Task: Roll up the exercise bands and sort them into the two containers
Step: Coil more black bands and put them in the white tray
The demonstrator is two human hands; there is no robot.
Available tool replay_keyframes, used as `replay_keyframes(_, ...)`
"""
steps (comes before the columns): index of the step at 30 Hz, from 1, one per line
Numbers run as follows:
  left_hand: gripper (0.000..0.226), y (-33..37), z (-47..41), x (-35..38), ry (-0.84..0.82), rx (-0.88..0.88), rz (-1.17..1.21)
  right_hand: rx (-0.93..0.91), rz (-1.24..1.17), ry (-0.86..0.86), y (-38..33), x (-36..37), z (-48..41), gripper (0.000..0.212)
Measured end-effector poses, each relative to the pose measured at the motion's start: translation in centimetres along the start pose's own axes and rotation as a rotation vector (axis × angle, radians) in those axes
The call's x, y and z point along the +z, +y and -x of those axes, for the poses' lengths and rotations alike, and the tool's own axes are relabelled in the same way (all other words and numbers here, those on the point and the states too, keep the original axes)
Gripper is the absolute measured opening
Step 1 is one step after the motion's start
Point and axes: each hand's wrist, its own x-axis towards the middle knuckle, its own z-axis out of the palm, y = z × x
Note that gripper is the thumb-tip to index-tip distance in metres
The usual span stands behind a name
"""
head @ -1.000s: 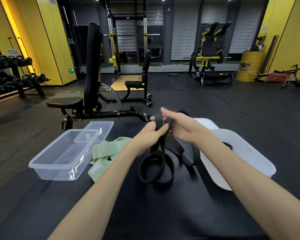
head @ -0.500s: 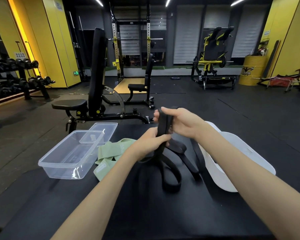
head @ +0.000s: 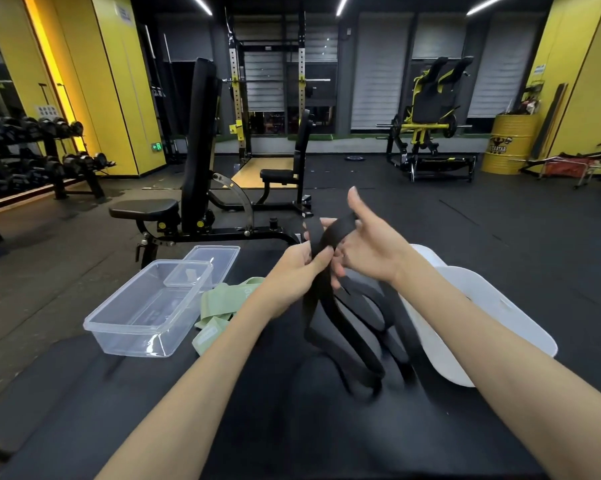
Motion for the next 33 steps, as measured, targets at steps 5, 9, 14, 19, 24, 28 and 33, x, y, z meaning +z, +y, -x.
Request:
replay_keyframes(5, 0.028, 0.6, 0.4, 0.1, 0.037, -0.057, 0.195, -0.039, 0.082, -0.061, -0.9, 1.3, 0.8, 0.095)
replay_keyframes(9, 0.031, 2.0, -0.1, 0.2, 0.024, -0.104, 0.229, 0.036, 0.280, 0.093, 0.1, 2.4, 0.6, 0.032)
replay_keyframes(14, 0.025, -0.4, 1.9, -0.1, -0.103, -0.206, 0.179, -0.066, -0.087, 0.217, -1.5, 2.1, -0.7, 0.022)
replay_keyframes(19, 0.017, -1.5, 1.9, 0.2, 0.013, -0.101, 0.180, -0.106, -0.077, 0.181, -0.7, 1.6, -0.9, 0.036)
replay_keyframes(24, 0.022, 1.5, -0.5, -0.2, 0.167, -0.004, 0.142, 0.067, 0.051, 0.055, 0.7, 1.4, 0.8, 0.061)
replay_keyframes(28, 0.025, 4.0, -2.4, -0.4, 0.192, -0.095, 0.281, 0.083, 0.332, 0.052, 2.6, 2.3, 3.0, 0.052)
replay_keyframes(33, 0.022, 4.2, -3.7, -0.2, 0.198, -0.133, 0.306, -0.042, 0.563, 0.166, 4.8, 3.1, 4.4, 0.034)
